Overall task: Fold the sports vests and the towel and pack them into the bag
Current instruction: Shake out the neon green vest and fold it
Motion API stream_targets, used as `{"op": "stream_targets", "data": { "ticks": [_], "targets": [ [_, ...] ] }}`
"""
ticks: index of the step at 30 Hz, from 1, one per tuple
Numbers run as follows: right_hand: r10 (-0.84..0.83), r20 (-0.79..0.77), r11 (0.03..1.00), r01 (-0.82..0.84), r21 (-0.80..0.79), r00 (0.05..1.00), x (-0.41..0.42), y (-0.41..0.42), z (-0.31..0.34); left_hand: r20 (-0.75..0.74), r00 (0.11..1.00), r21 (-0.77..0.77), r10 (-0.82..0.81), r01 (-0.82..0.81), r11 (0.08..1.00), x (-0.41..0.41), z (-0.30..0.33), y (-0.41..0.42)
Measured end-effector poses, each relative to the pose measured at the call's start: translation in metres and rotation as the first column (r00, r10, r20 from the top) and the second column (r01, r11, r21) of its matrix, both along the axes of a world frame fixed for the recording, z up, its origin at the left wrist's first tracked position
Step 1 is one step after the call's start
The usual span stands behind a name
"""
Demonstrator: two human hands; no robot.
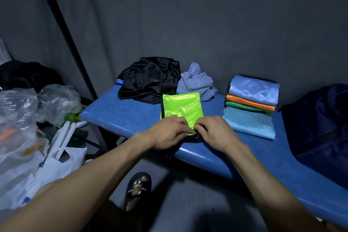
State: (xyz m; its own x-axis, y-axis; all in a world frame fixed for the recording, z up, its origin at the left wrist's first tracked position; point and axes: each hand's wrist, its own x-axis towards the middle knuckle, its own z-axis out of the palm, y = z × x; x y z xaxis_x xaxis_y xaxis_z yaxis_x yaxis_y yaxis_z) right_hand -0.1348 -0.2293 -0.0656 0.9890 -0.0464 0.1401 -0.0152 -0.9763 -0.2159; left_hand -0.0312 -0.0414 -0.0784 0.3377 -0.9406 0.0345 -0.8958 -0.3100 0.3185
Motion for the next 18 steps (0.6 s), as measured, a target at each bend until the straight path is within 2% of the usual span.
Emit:
{"op": "stream_targets", "data": {
  "ticks": [2, 4, 6, 8, 10, 12, 15, 18],
  "targets": [
    [0.053, 0.001, 0.989, -0.053, -0.136, 0.999, -0.007, 0.003, 0.004, -0.118, 0.992, -0.075, 0.038, -0.047, 0.996, -0.001, 0.003, 0.013],
    [0.063, -0.006, 0.971, -0.063, -0.229, 0.998, -0.015, 0.009, 0.008, -0.131, 0.99, -0.155, 0.057, -0.077, 0.985, -0.002, 0.01, 0.031],
    [0.063, -0.037, 0.961, -0.07, -0.269, 0.997, -0.021, 0.015, 0.009, -0.05, 0.996, -0.168, 0.069, -0.077, 0.983, -0.004, 0.017, 0.052],
    [0.061, -0.047, 0.953, -0.072, -0.294, 0.997, -0.024, 0.021, 0.008, 0.115, 0.988, -0.075, 0.103, -0.094, 0.993, -0.012, 0.016, 0.067],
    [0.055, -0.036, 0.945, -0.063, -0.32, 0.998, -0.025, 0.026, 0.007, 0.34, 0.933, 0.004, 0.116, -0.125, 0.992, -0.026, 0.006, 0.072],
    [0.045, -0.025, 0.94, -0.051, -0.337, 0.999, -0.027, 0.029, 0.005, 0.498, 0.852, -0.002, 0.162, -0.186, 0.983, -0.039, -0.009, 0.068],
    [0.031, 0.003, 0.945, -0.028, -0.326, 1.0, -0.03, 0.032, 0.003, 0.575, 0.773, -0.167, 0.268, -0.21, 0.963, -0.05, -0.024, 0.061],
    [0.017, 0.005, 0.953, -0.015, -0.301, 1.0, -0.034, 0.034, -0.001, 0.535, 0.797, -0.263, 0.281, -0.158, 0.952, -0.047, -0.03, 0.063]
  ]
}}
